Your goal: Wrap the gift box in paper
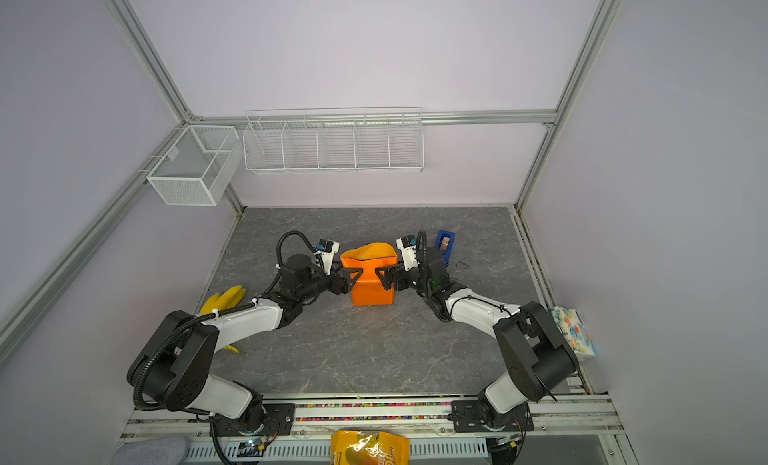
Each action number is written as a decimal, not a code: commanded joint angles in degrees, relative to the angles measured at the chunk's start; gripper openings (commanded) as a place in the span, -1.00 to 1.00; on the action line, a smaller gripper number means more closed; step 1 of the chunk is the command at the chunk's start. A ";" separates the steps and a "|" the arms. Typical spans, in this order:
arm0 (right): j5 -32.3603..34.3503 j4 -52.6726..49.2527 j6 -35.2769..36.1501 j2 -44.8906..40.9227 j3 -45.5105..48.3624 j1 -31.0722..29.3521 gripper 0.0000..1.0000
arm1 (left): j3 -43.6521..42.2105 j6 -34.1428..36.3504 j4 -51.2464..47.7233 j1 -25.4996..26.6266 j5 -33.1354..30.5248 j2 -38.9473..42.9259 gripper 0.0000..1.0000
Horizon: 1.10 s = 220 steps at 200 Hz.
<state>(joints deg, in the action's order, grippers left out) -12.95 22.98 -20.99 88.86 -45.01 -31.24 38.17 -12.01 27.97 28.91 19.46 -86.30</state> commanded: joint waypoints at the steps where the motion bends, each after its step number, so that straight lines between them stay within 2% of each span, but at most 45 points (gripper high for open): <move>1: 2.87 -2.61 0.69 0.95 -1.38 -0.43 0.84 | 1.75 -1.17 0.56 0.10 -0.24 1.00 0.64; 73: 6.30 -7.85 -1.12 1.89 -2.49 -0.41 0.57 | -0.01 2.63 -5.08 0.30 1.04 6.28 0.73; 151: 6.15 -10.62 -1.86 1.33 -3.51 -0.46 0.52 | 2.29 4.01 -6.34 1.15 -2.23 1.04 0.70; 190: 6.40 -11.94 -1.68 0.66 -3.60 -0.46 0.53 | 3.90 3.57 -7.15 1.14 -7.11 -1.40 0.53; 220: 7.06 -12.93 -2.44 -0.29 -3.72 -0.47 0.55 | 5.49 2.66 -8.62 1.17 -8.11 -3.15 0.28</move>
<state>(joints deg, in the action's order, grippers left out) -7.81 14.57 -22.83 89.78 -48.58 -31.62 41.85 -9.02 21.91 30.13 14.63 -87.39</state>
